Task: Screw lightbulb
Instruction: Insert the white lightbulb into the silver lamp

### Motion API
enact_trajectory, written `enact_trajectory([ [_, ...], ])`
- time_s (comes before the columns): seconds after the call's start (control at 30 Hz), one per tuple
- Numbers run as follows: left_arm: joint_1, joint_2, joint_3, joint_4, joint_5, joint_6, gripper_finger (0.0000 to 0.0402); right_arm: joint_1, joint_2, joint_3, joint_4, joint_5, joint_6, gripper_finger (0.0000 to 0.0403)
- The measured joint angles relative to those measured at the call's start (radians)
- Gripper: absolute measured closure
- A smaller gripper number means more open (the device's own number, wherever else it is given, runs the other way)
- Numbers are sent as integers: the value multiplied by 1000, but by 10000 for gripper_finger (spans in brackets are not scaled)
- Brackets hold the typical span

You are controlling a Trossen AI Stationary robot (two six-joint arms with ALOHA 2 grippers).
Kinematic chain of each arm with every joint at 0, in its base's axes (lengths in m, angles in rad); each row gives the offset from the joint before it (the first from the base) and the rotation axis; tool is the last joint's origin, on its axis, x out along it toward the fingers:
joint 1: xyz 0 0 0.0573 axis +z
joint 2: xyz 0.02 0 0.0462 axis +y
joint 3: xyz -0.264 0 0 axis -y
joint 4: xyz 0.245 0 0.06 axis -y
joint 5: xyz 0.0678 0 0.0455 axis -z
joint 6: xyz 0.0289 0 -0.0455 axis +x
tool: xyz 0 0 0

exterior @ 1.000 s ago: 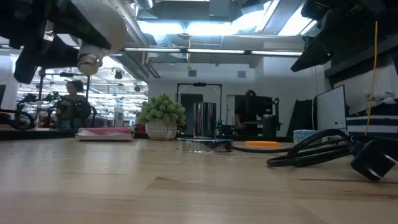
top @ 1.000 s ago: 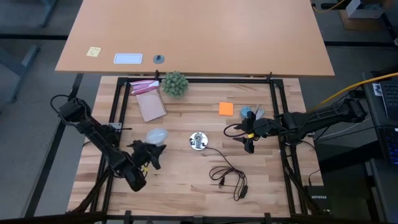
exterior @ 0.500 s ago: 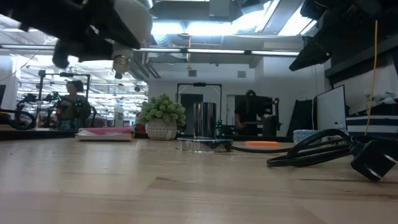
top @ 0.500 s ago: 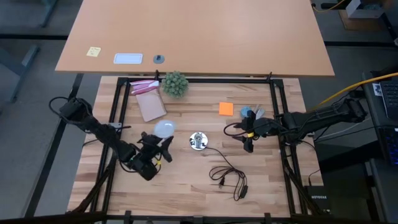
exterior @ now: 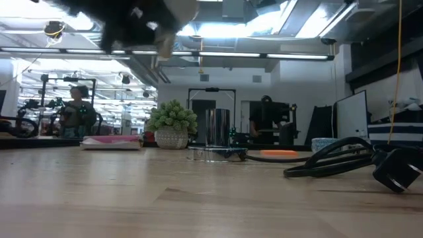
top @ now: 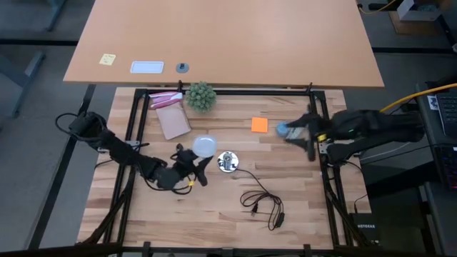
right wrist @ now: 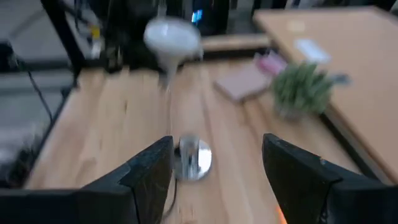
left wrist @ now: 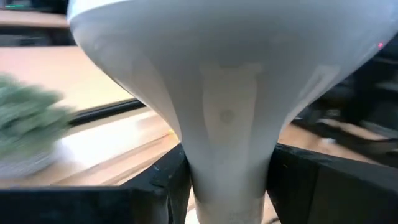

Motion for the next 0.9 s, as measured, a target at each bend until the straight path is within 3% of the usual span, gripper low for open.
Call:
enact_trajectory([
  [0.17, 70, 0, 0, 258, 278, 259, 249, 0, -67, 98, -40, 62, -3, 157],
  [0.37, 159, 0, 0, 315, 427, 365, 249, 0, -195, 128, -106, 123, -4, 157],
  [0.57, 304, 0, 0, 234, 544, 382, 249, 0, -299, 70, -126, 121, 26, 157],
  [0.77, 488, 2, 0, 82, 775, 246, 249, 0, -327, -26, -125, 120, 32, 157],
  [0.9, 560, 22, -29, 95, 861, 207, 249, 0, -325, -115, -91, 120, 33, 157],
])
